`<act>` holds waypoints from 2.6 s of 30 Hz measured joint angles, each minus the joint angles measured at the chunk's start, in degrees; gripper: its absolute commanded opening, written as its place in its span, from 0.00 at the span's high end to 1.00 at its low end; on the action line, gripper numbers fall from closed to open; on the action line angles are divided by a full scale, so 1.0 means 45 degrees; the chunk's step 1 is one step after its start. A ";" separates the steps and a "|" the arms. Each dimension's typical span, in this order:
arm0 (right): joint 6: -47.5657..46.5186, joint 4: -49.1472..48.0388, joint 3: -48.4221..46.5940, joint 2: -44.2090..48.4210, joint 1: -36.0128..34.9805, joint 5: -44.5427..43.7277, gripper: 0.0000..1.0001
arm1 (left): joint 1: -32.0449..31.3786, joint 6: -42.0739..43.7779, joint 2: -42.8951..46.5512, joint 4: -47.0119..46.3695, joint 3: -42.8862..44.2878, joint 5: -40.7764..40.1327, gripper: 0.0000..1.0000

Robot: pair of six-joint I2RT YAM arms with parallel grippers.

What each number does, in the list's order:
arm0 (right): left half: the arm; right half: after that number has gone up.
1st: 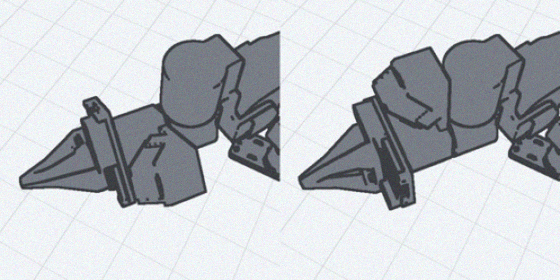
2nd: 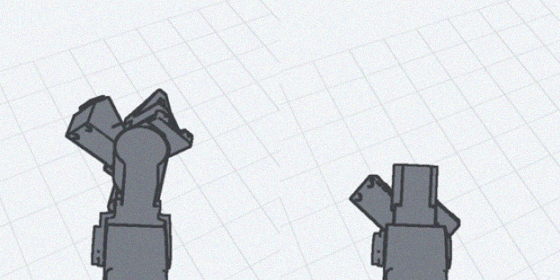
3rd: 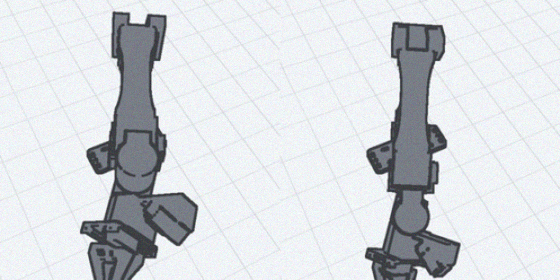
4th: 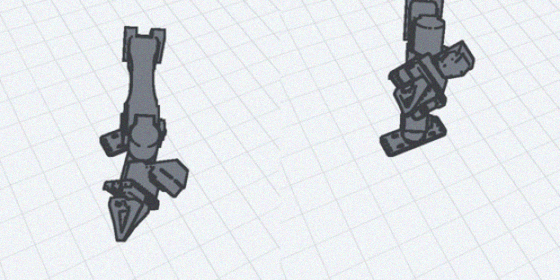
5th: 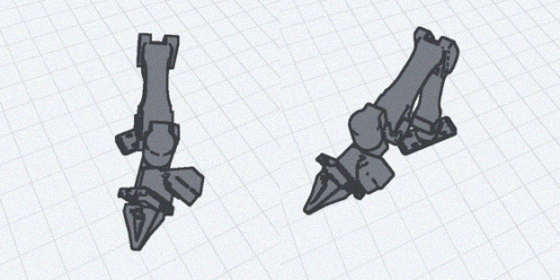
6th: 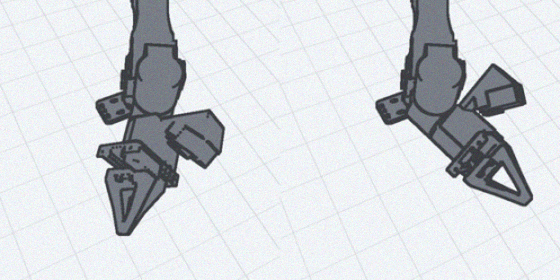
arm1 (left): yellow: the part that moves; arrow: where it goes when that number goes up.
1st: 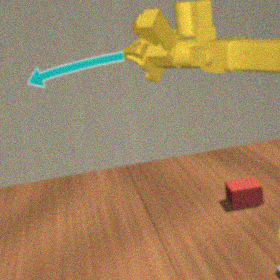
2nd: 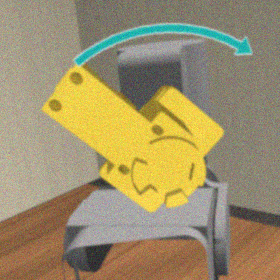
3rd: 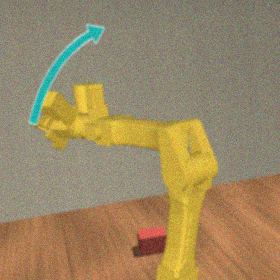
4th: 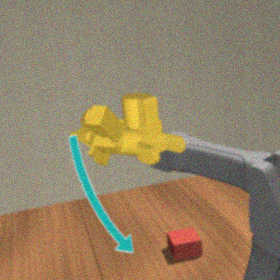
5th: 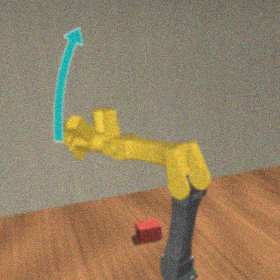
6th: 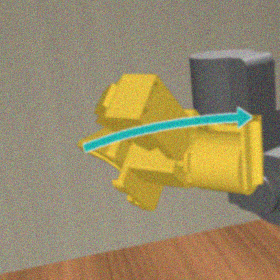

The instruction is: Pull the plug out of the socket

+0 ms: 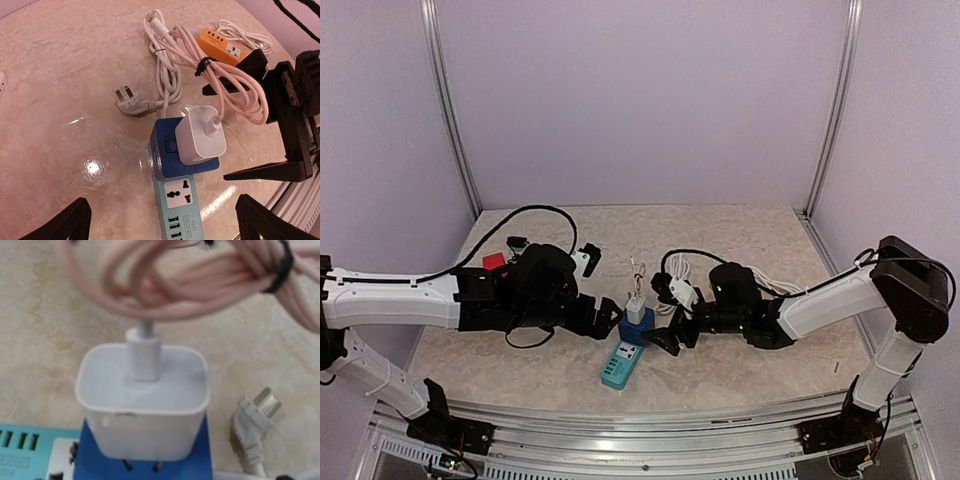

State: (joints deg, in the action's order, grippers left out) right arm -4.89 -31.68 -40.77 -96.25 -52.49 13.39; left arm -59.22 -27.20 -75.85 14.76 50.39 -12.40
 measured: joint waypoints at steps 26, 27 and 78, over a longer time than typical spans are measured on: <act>0.0151 -0.3288 0.0272 -0.2225 0.0000 0.0287 0.19 | -0.0651 -0.0296 -0.3769 -0.0078 0.2453 -0.0597 0.41; 0.0151 -0.3327 0.0272 -0.2249 0.0000 0.0296 0.20 | -0.0651 -0.0291 -0.3813 -0.0078 0.2497 -0.0631 0.43; 0.0282 -0.4051 -0.0024 -0.2900 -0.0005 0.0408 0.66 | -0.0918 0.0505 -0.3473 -0.0646 0.2186 -0.1710 0.93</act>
State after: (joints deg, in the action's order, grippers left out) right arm -3.62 -49.91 -40.88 -109.30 -52.51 15.22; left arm -63.35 -24.93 -91.48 11.86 60.23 -20.10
